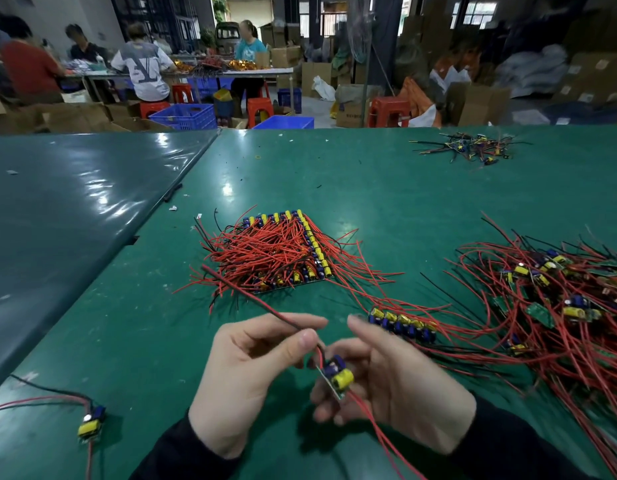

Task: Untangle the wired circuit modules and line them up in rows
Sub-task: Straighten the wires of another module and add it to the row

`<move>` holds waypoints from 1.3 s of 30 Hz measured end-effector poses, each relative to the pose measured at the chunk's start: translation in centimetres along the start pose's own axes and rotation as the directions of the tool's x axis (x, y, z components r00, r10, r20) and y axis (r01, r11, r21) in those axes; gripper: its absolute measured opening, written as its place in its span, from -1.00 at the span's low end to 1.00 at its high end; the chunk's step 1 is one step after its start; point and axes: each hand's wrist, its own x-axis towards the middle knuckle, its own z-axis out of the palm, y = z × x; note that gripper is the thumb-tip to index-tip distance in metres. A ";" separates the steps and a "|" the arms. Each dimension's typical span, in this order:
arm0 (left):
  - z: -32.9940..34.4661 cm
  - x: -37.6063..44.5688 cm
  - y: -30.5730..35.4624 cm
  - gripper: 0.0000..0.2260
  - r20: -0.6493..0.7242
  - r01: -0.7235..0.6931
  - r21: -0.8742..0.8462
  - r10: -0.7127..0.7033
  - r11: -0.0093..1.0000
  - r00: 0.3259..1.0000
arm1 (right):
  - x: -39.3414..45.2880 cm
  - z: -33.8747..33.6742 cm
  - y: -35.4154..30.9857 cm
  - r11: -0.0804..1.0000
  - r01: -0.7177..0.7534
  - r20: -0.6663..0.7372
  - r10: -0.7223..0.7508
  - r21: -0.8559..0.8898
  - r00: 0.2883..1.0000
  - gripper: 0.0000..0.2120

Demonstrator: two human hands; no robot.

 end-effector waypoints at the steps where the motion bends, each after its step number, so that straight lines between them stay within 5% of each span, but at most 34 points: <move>1: 0.1 0.0 0.1 -0.76 0.016 -0.011 0.026 0.011 1.000 1.000 | -0.1 0.1 0.1 0.999 0.000 0.051 0.002 -0.039 0.999 -0.77; 5: 0.4 0.1 -0.4 -0.89 -0.016 -0.043 0.111 0.045 0.993 0.999 | -0.1 0.5 0.3 0.958 0.195 -0.004 -0.201 -0.212 0.980 -0.89; 9: 0.5 0.2 -0.6 -0.90 -0.068 -0.044 0.141 0.054 0.989 0.996 | -0.2 0.2 1.0 0.773 0.390 -0.083 -0.491 -0.500 0.867 -0.91; 14: 0.7 -0.2 -1.4 -0.89 -0.067 -0.082 0.384 0.116 0.920 0.991 | -0.4 0.2 1.7 0.436 0.345 -0.036 -0.662 -0.831 0.749 -0.91; 18: 1.3 -0.5 -1.6 -0.86 -0.073 -0.164 0.601 0.258 0.782 0.963 | -0.2 0.0 1.9 0.203 0.284 0.074 -0.679 -0.937 0.730 -0.87; 23: 1.6 -0.7 -2.0 -0.89 -0.091 -0.098 0.546 0.175 0.832 0.980 | 0.0 -0.4 2.0 0.294 0.217 -0.035 -0.663 -0.931 0.748 -0.81; 31: 1.4 -0.7 -1.9 -0.91 -0.004 -0.201 0.654 0.269 0.729 0.963 | 0.1 -0.2 2.4 0.274 0.168 -0.031 -0.598 -0.947 0.801 -0.79; 39: 0.5 0.0 -1.4 -0.84 -0.165 -0.083 0.462 0.178 0.883 0.970 | 0.2 0.1 2.0 0.529 0.212 -0.124 -0.530 -0.822 0.839 -0.75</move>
